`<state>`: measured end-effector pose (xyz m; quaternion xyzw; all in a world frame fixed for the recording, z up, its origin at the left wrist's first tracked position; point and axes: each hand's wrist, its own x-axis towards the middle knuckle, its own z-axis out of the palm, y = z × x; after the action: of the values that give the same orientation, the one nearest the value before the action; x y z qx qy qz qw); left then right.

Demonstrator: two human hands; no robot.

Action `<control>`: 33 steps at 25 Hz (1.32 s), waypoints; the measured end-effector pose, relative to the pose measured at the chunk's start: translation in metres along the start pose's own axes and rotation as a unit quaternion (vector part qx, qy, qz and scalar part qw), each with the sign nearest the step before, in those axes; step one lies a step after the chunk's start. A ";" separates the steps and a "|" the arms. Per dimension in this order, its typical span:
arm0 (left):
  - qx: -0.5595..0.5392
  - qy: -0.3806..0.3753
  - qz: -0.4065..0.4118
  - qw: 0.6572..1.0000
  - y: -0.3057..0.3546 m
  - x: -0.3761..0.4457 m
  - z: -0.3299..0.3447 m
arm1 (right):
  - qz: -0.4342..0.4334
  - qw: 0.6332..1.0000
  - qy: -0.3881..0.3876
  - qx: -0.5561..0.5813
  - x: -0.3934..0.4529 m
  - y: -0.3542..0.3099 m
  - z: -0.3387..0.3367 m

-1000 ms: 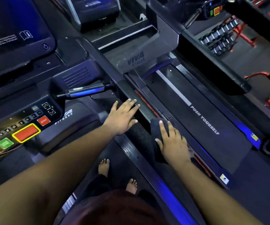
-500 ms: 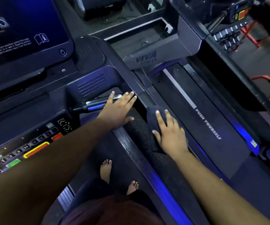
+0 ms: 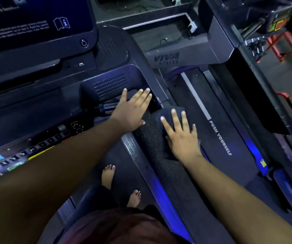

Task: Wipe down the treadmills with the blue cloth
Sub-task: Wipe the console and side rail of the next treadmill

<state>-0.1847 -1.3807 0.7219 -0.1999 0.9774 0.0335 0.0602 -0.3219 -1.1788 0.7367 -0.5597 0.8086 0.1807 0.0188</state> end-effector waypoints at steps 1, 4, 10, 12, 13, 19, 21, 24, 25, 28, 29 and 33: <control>0.018 -0.007 0.013 1.000 -0.004 -0.001 0.001 | -0.019 0.999 -0.001 -0.042 -0.004 0.002 0.001; 0.078 -0.028 0.039 0.996 -0.004 -0.001 0.001 | -0.077 0.984 -0.013 -0.160 0.033 -0.021 -0.014; 0.085 -0.053 0.048 0.994 -0.006 -0.001 -0.005 | -0.153 0.958 -0.069 -0.234 0.006 -0.011 -0.007; 0.084 -0.052 0.050 0.994 -0.004 0.001 -0.003 | -0.117 0.981 -0.043 -0.146 -0.021 0.007 -0.006; 0.077 -0.052 0.047 0.995 -0.004 0.002 -0.003 | -0.086 0.992 -0.033 -0.091 -0.023 0.011 -0.007; 0.039 -0.055 0.016 0.998 0.001 0.005 0.000 | 0.018 0.997 -0.012 0.072 0.058 -0.017 -0.032; 0.024 -0.053 0.011 0.998 -0.001 0.004 -0.002 | 0.020 0.996 -0.009 0.084 0.042 -0.012 -0.028; 0.015 -0.065 0.021 0.998 -0.002 0.006 -0.003 | 0.036 0.999 -0.013 0.036 -0.022 -0.002 -0.009; 0.019 -0.064 0.022 0.998 -0.002 0.006 -0.002 | 0.030 0.999 -0.018 0.019 -0.035 0.000 -0.004; 0.025 -0.055 0.018 0.998 0.000 0.006 0.001 | -0.001 1.000 -0.012 -0.018 -0.009 -0.002 -0.003; 0.028 -0.048 0.015 0.998 0.000 0.006 0.002 | -0.008 0.999 -0.010 -0.031 0.012 -0.010 -0.006; 0.037 -0.036 0.017 0.999 0.000 0.004 0.002 | -0.045 0.993 -0.019 -0.109 0.037 -0.026 -0.007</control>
<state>-0.1885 -1.3821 0.7196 -0.1793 0.9785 0.0052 0.1021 -0.3106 -1.2227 0.7272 -0.5904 0.7579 0.2769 -0.0188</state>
